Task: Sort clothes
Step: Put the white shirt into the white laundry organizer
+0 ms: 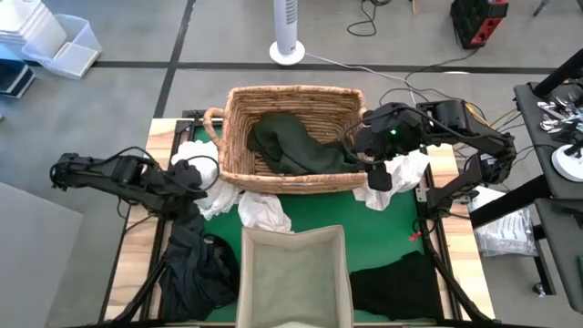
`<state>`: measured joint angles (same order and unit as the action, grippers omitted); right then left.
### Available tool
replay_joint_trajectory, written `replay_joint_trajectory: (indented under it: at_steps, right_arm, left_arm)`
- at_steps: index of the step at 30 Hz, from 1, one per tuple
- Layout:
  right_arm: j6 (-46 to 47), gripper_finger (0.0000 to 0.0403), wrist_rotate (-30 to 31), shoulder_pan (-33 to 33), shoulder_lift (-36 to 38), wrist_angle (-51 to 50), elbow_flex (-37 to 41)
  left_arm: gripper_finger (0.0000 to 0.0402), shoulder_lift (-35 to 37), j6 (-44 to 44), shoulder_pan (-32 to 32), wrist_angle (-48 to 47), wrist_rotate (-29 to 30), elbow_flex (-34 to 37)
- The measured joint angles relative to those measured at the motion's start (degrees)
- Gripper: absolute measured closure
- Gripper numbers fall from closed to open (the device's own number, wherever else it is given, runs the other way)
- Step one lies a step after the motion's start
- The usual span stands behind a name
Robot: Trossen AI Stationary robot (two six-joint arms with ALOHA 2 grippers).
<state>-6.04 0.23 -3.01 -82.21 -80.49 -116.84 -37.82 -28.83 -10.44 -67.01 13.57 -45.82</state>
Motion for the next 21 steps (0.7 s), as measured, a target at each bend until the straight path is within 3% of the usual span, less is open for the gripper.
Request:
replay_joint_trajectory:
  at_steps: [9, 21]
  right_arm:
    - [-1.57, 0.0227, 0.0, 0.0, -0.02, 2.38, 0.0]
    - [-3.02, 0.0211, 0.09, 0.0, -0.09, 3.37, 0.0]
  left_arm:
    - [0.0401, 0.86, -2.58, 0.02, -1.4, 8.71, 7.22]
    - [0.0401, 0.2, -15.82, 0.03, 0.06, 19.15, 6.43]
